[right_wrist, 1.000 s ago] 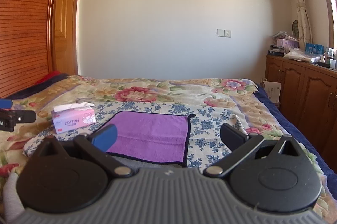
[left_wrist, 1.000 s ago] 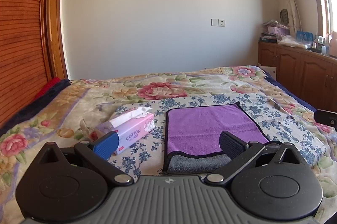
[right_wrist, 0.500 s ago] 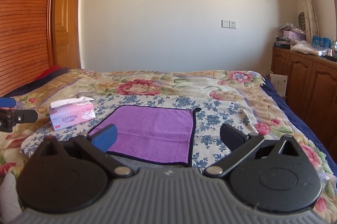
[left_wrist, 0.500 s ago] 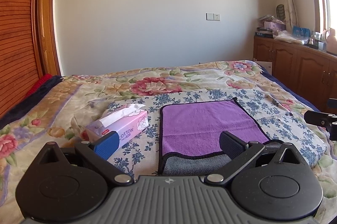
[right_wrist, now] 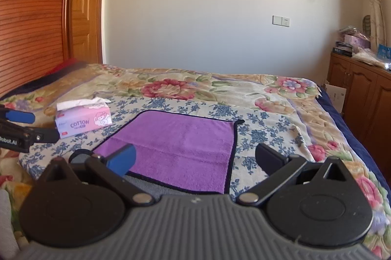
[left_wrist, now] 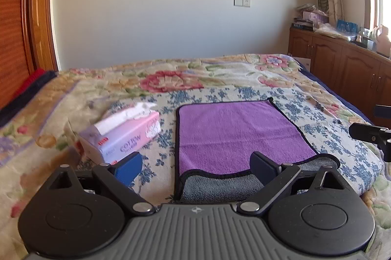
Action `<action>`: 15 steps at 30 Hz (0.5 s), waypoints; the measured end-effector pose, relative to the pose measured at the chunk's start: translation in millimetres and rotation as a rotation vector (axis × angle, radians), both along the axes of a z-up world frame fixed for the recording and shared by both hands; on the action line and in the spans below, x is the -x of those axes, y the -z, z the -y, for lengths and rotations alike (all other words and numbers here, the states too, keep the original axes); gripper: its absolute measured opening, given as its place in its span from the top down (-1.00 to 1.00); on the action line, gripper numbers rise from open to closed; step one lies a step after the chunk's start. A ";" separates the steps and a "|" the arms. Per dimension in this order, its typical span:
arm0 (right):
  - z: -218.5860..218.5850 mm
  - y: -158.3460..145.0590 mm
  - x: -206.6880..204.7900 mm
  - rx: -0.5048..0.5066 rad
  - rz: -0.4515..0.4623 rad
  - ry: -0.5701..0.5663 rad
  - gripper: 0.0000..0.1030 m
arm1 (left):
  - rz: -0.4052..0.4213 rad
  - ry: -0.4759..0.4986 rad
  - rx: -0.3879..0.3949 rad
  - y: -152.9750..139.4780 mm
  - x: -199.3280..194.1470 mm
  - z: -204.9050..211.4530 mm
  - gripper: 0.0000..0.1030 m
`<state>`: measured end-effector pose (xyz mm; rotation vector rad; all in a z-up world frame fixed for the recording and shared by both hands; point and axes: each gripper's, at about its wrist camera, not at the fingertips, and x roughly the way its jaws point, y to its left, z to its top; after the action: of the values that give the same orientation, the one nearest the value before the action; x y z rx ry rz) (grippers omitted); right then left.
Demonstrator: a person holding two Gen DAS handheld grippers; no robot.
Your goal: Fold towel
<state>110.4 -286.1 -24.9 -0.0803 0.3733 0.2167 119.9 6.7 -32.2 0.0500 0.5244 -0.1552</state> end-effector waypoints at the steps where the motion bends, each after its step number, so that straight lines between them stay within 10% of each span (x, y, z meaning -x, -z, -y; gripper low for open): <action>1: -0.7 0.4 -2.8 0.005 -0.002 -0.003 -1.00 | -0.010 0.002 0.004 1.6 -3.4 -0.4 -0.82; 15: -1.2 15.1 -36.5 0.045 -0.079 -0.042 -1.00 | -0.117 0.017 0.004 30.6 -46.9 -8.3 -0.46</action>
<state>146.9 -284.9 -40.0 -0.1238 0.4559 0.2537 166.8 15.1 -62.9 0.0414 0.6405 -0.1766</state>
